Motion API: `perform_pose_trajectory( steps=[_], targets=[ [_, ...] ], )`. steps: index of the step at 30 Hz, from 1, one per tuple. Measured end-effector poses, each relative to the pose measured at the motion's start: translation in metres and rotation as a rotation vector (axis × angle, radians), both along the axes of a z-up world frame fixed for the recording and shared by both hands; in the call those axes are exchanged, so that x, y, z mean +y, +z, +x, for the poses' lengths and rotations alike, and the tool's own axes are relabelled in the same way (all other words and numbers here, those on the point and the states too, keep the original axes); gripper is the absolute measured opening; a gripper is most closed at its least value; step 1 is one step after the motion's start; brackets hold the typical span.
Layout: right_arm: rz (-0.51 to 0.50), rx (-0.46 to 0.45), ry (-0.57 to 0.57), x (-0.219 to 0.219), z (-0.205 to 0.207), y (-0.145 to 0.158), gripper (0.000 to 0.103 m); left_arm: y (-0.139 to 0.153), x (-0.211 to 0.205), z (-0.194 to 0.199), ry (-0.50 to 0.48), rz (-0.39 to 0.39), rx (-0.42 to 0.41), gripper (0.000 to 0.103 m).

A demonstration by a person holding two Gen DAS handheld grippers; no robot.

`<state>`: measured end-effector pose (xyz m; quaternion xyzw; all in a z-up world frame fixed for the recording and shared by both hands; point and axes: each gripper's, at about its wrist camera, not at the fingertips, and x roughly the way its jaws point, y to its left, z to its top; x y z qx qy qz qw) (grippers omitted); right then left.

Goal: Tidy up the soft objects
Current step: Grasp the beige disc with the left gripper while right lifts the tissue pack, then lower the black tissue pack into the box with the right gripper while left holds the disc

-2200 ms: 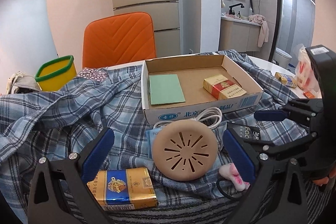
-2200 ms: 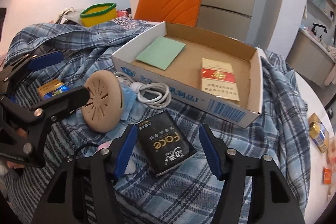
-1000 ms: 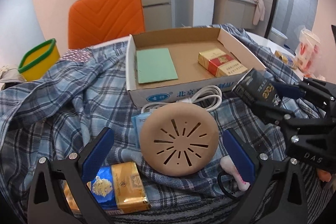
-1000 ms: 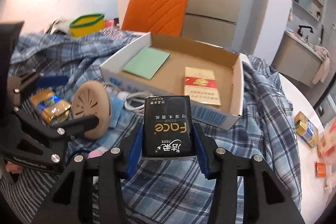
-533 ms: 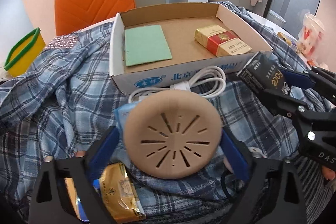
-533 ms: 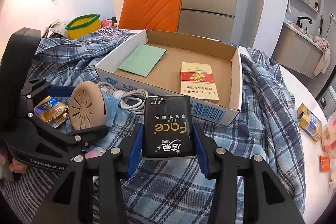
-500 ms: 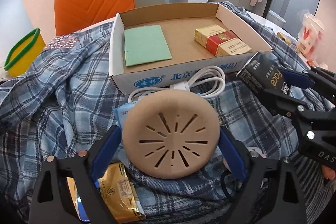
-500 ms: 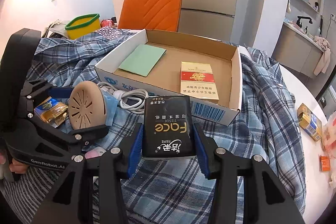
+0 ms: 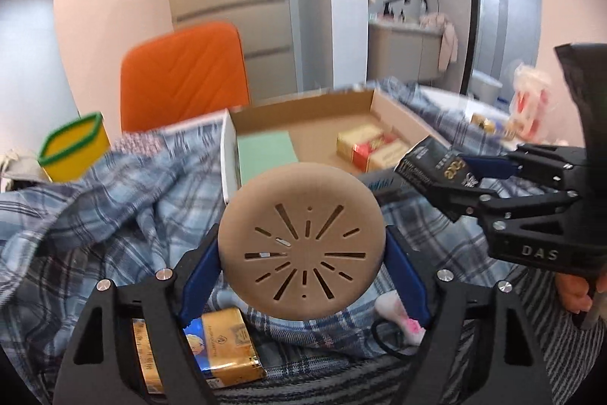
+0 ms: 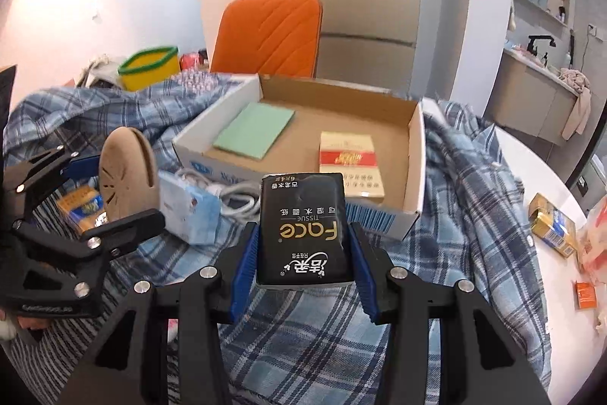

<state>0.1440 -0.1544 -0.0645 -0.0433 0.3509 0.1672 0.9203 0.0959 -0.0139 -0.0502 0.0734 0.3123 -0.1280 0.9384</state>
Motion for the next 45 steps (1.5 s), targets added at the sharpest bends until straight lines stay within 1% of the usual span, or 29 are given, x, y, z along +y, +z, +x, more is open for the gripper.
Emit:
perform_pose_trajectory(
  steps=[6,15,20,22,27,29,31,33,36,39,41,43,45],
  targets=[
    [0.040,-0.086,-0.007,-0.005,-0.012,0.013,0.049,0.016,0.007,-0.017,0.009,-0.038,-0.130,0.080],
    [0.057,-0.189,-0.028,-0.006,-0.026,0.027,0.049,0.036,0.011,-0.034,0.041,-0.075,-0.253,0.080],
    [0.075,-0.289,-0.076,-0.008,-0.038,0.045,0.049,0.057,0.010,-0.043,0.062,-0.103,-0.328,0.080],
    [0.076,-0.311,-0.103,-0.006,-0.041,0.051,0.049,0.067,0.009,-0.042,0.050,-0.109,-0.343,0.080],
    [0.081,-0.375,-0.128,-0.004,-0.046,0.070,0.049,0.089,0.006,-0.041,0.072,-0.122,-0.405,0.080],
    [0.098,-0.395,-0.144,-0.006,-0.046,0.080,0.049,0.097,0.005,-0.041,0.076,-0.134,-0.428,0.080],
    [0.099,-0.418,-0.175,-0.005,-0.044,0.089,0.049,0.103,0.000,-0.042,0.089,-0.122,-0.467,0.080],
    [0.100,-0.445,-0.203,-0.004,-0.042,0.097,0.049,0.107,-0.005,-0.042,0.099,-0.107,-0.502,0.080],
    [0.105,-0.492,-0.240,-0.003,-0.035,0.108,0.049,0.111,-0.008,-0.038,0.116,-0.122,-0.529,0.080],
    [0.099,-0.557,-0.269,-0.003,-0.026,0.115,0.049,0.111,-0.008,-0.031,0.147,-0.129,-0.595,0.080],
    [0.092,-0.587,-0.293,-0.002,-0.018,0.116,0.049,0.108,-0.007,-0.023,0.154,-0.149,-0.621,0.080],
    [0.088,-0.594,-0.312,-0.001,-0.011,0.113,0.049,0.102,-0.005,-0.015,0.150,-0.167,-0.635,0.080],
    [0.093,-0.592,-0.318,0.000,-0.003,0.105,0.049,0.095,-0.002,-0.008,0.159,-0.166,-0.645,0.080]
  ],
)
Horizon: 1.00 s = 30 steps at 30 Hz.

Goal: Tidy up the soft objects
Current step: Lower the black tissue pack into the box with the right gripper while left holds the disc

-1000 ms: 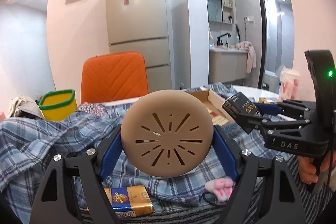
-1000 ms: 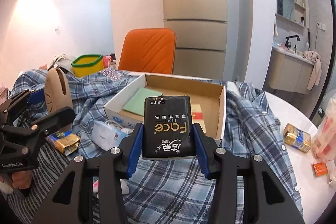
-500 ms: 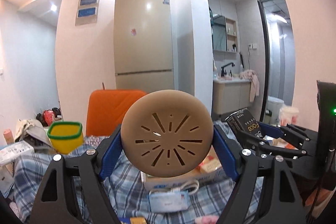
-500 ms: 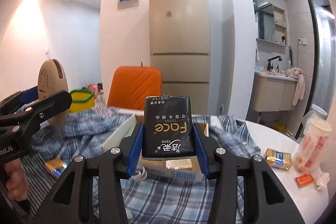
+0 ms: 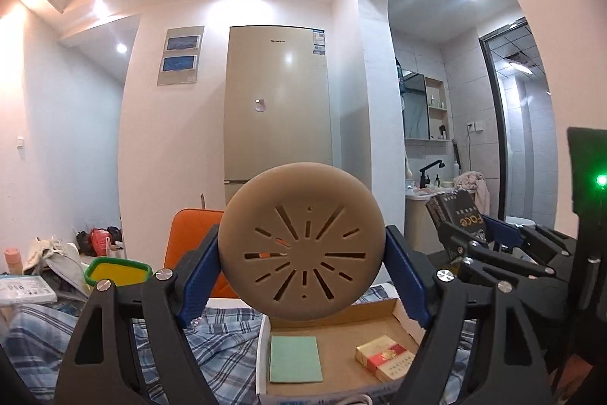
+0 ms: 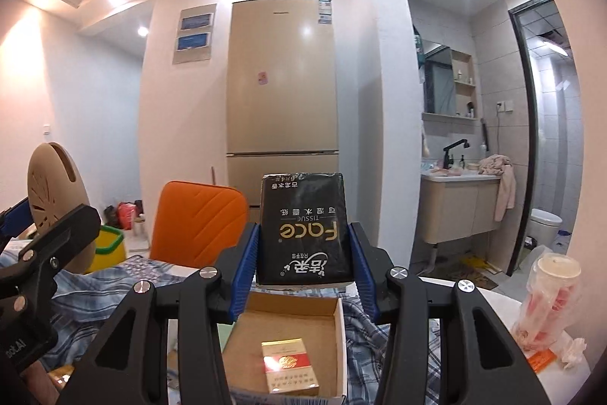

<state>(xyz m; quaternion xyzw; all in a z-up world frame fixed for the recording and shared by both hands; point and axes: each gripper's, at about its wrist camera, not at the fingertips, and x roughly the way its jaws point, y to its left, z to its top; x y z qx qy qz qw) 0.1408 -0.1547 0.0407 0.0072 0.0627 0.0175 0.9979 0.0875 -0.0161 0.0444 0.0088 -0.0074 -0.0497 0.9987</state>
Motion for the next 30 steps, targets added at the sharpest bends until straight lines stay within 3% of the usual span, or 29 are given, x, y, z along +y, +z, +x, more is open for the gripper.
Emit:
perform_pose_trajectory(
  steps=[10,21,25,29,30],
  targets=[
    [-0.024,0.109,-0.010,0.002,0.030,-0.049,0.049,-0.047,0.009,0.037,0.033,-0.001,0.141,0.080],
    [-0.019,0.372,0.063,0.000,0.076,-0.086,0.049,-0.051,0.001,0.050,0.031,0.023,0.204,0.080],
    [-0.015,0.428,0.069,-0.002,0.085,-0.096,0.050,-0.051,0.002,0.055,0.033,0.017,0.225,0.080],
    [0.007,0.409,0.043,-0.009,0.081,-0.094,0.069,-0.055,0.000,0.060,0.024,0.030,0.259,0.081],
    [0.012,0.396,0.036,-0.011,0.078,-0.093,0.069,-0.057,0.000,0.063,0.023,0.035,0.275,0.081]
  ],
)
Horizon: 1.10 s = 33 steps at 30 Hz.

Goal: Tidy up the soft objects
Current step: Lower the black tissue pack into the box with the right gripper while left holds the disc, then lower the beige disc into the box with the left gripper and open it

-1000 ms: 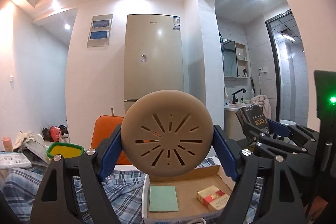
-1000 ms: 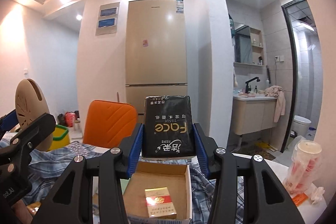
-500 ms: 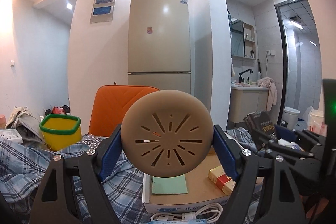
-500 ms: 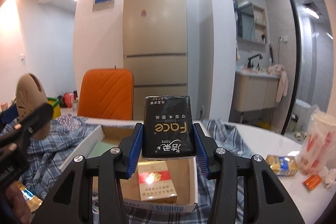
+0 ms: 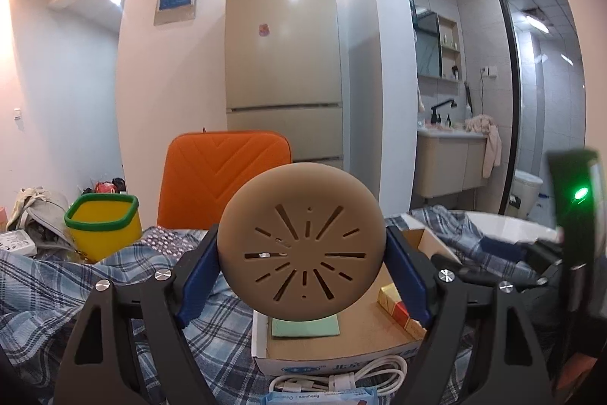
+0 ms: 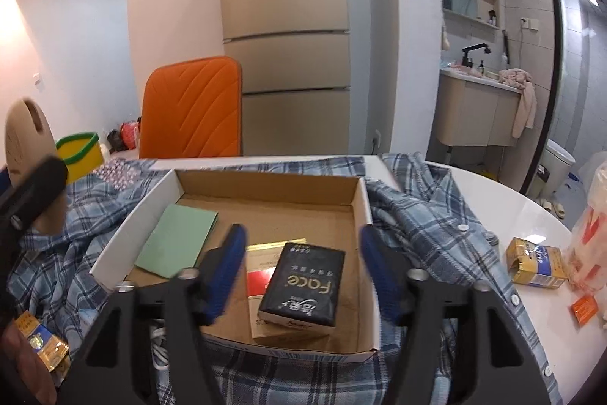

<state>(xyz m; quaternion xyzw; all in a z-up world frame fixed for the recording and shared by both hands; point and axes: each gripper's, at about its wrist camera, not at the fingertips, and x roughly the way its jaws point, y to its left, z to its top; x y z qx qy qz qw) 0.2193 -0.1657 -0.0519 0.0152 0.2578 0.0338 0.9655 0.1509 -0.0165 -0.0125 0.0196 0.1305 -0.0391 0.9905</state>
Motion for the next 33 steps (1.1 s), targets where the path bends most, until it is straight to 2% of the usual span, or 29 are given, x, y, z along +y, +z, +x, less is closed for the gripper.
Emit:
perform_pose_trajectory(
  steps=[6,11,14,15,17,18,23,29,33],
  targets=[
    [0.011,-0.063,-0.051,-0.009,-0.014,0.011,0.069,-0.012,-0.001,0.021,0.001,-0.002,0.118,0.081],
    [0.019,-0.119,-0.070,-0.012,-0.026,0.019,0.070,-0.019,-0.001,0.025,-0.008,-0.011,0.162,0.081],
    [0.017,-0.152,-0.071,-0.012,-0.032,0.023,0.077,-0.020,-0.005,0.027,-0.018,0.004,0.180,0.085],
    [0.017,-0.163,-0.071,-0.011,-0.034,0.024,0.078,-0.020,-0.006,0.026,-0.014,0.010,0.178,0.094],
    [0.022,-0.185,-0.066,-0.011,-0.038,0.027,0.080,-0.018,-0.004,0.024,-0.012,0.007,0.161,0.103],
    [0.023,-0.193,-0.066,-0.011,-0.040,0.028,0.083,-0.017,-0.004,0.022,-0.009,0.003,0.149,0.103],
    [0.026,-0.212,-0.062,-0.011,-0.042,0.031,0.083,-0.014,-0.001,0.019,0.001,-0.006,0.133,0.103],
    [0.029,-0.248,-0.059,-0.011,-0.049,0.038,0.083,0.000,0.007,0.007,0.008,-0.033,0.062,0.103],
    [0.030,-0.291,-0.049,-0.010,-0.059,0.047,0.083,0.013,0.009,-0.006,-0.004,-0.009,0.005,0.103]
  ],
)
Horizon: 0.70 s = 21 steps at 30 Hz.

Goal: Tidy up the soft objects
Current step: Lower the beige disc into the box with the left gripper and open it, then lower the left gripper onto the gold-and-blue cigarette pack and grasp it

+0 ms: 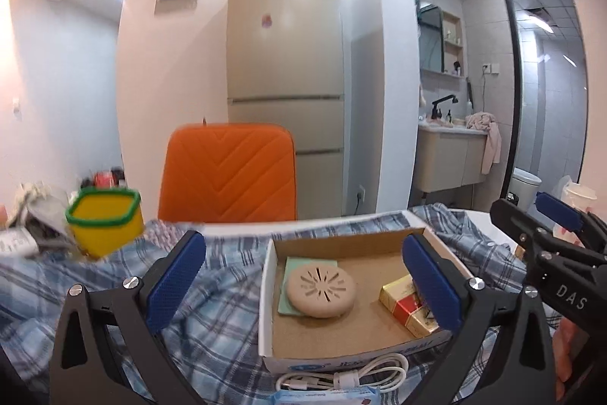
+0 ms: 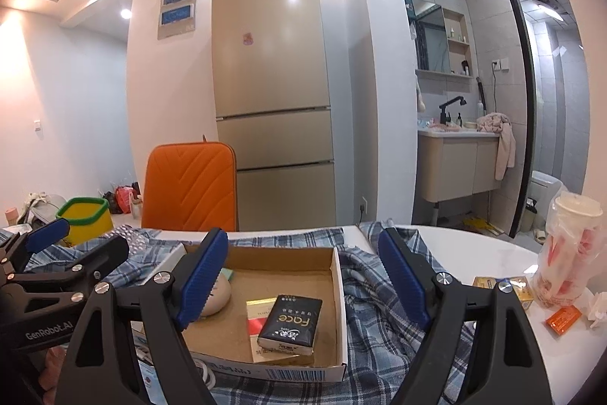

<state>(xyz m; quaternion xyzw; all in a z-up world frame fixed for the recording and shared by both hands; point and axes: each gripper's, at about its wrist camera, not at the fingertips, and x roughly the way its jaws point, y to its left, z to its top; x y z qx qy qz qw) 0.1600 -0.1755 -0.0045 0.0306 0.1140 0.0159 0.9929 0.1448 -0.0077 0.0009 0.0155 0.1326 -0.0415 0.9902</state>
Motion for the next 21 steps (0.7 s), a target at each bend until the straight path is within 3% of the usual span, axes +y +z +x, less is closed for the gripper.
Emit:
perform_pose_trajectory(
  steps=[3,6,13,17,21],
  targets=[
    [-0.013,-0.034,0.005,0.006,-0.007,0.007,0.085,0.012,0.000,-0.012,0.013,0.029,-0.066,0.103],
    [-0.031,-0.066,0.029,0.011,-0.018,0.016,0.085,0.025,0.004,-0.023,-0.010,0.004,-0.082,0.103],
    [0.002,-0.083,0.057,0.013,-0.042,0.034,0.087,0.045,0.013,-0.063,-0.001,0.040,-0.119,0.103],
    [0.030,-0.084,0.076,0.012,-0.058,0.040,0.093,0.043,0.023,-0.081,0.000,0.059,-0.094,0.103],
    [0.041,-0.059,0.097,0.016,-0.071,0.042,0.103,0.035,0.036,-0.088,0.013,0.034,-0.009,0.103]
  ],
)
